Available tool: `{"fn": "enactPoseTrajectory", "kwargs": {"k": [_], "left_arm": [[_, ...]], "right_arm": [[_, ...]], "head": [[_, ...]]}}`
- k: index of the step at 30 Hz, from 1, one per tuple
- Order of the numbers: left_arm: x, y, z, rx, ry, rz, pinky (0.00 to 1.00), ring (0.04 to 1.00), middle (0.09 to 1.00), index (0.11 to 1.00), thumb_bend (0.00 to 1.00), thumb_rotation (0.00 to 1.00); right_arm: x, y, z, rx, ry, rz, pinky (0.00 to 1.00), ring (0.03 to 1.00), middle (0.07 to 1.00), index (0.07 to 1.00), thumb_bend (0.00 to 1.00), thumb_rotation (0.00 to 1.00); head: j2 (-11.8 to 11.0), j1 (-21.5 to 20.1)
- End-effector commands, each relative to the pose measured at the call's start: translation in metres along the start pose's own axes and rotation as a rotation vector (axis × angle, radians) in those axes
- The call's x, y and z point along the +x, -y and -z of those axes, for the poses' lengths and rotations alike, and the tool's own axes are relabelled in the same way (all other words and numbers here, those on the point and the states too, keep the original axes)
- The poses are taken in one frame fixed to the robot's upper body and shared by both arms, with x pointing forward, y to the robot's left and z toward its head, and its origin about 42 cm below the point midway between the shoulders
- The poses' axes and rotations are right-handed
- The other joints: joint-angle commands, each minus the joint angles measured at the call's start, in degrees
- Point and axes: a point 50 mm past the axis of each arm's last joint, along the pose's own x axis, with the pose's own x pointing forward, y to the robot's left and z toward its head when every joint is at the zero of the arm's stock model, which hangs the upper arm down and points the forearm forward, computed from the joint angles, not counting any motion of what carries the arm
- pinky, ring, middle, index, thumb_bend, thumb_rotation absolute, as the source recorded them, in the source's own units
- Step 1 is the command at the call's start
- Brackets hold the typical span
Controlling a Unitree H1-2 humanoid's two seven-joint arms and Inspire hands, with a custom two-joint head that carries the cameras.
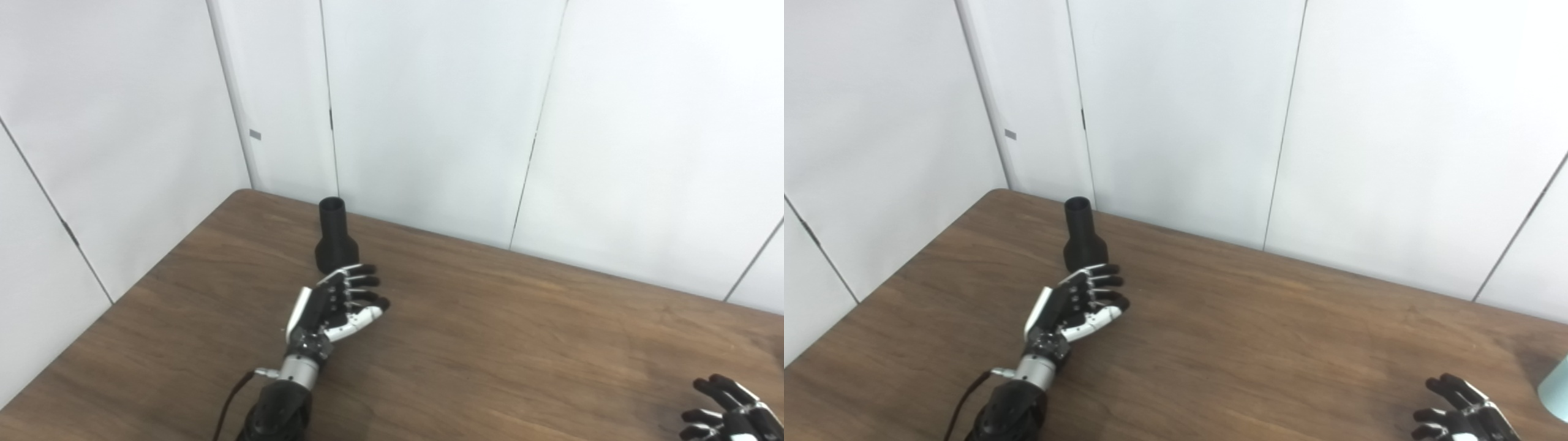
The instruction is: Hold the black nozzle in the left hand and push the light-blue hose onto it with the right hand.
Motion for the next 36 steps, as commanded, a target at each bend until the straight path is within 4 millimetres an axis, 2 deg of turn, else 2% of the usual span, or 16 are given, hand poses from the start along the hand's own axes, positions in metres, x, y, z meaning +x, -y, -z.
{"fn": "enactPoseTrajectory", "kwargs": {"k": [1, 3, 6, 12, 14, 18, 21, 25, 28, 36], "left_arm": [[0.015, 0.000, -0.026, 0.041, 0.146, -0.061, 0.48, 0.575, 0.676, 0.714, 0.61, 0.02], [0.018, -0.004, -0.032, 0.072, 0.172, -0.108, 0.58, 0.620, 0.675, 0.720, 0.61, 0.02], [0.021, -0.009, -0.042, 0.120, 0.208, -0.183, 0.62, 0.663, 0.695, 0.733, 0.64, 0.09], [0.031, -0.016, -0.056, 0.200, 0.278, -0.283, 0.78, 0.829, 0.821, 0.814, 0.63, 0.11], [0.034, -0.016, -0.059, 0.211, 0.285, -0.294, 0.77, 0.828, 0.827, 0.827, 0.63, 0.12], [0.040, -0.016, -0.063, 0.262, 0.324, -0.313, 0.68, 0.766, 0.782, 0.801, 0.65, 0.12], [0.043, -0.015, -0.065, 0.321, 0.351, -0.331, 0.67, 0.752, 0.778, 0.790, 0.66, 0.14], [0.048, -0.013, -0.067, 0.363, 0.371, -0.350, 0.69, 0.761, 0.809, 0.803, 0.69, 0.16], [0.054, -0.013, -0.069, 0.390, 0.370, -0.357, 0.72, 0.780, 0.817, 0.809, 0.69, 0.18], [0.068, -0.013, -0.071, 0.431, 0.377, -0.375, 0.75, 0.801, 0.844, 0.832, 0.70, 0.16]], "right_arm": [[0.002, 0.002, 0.001, 0.002, -0.003, -0.005, 0.34, 0.479, 0.667, 0.633, 0.85, 0.41], [0.003, 0.001, 0.001, 0.003, -0.002, -0.005, 0.34, 0.467, 0.659, 0.630, 0.86, 0.41], [0.004, 0.001, 0.001, 0.000, 0.001, -0.013, 0.34, 0.465, 0.659, 0.633, 0.86, 0.42], [0.006, 0.001, 0.002, 0.006, 0.002, -0.017, 0.34, 0.456, 0.658, 0.633, 0.88, 0.42], [0.006, 0.001, 0.003, 0.004, 0.000, -0.016, 0.34, 0.456, 0.659, 0.630, 0.88, 0.43], [0.006, 0.002, 0.002, -0.003, -0.004, -0.012, 0.33, 0.455, 0.660, 0.628, 0.89, 0.43], [0.007, 0.003, 0.003, -0.001, -0.009, -0.016, 0.33, 0.460, 0.662, 0.627, 0.90, 0.43], [0.007, 0.002, 0.005, -0.002, -0.013, -0.019, 0.34, 0.463, 0.656, 0.629, 0.87, 0.43], [0.008, 0.001, 0.005, -0.004, -0.014, -0.022, 0.34, 0.461, 0.671, 0.634, 0.89, 0.44], [0.007, 0.001, 0.005, -0.012, -0.017, -0.029, 0.34, 0.463, 0.672, 0.637, 0.86, 0.44]], "head": [[0.0, 0.0], [-0.1, 0.1], [-0.1, 0.1], [0.2, 0.0], [0.3, 0.1], [0.4, 0.2], [0.4, 0.3], [0.5, 0.3], [0.5, 0.3], [0.6, 0.0]]}}
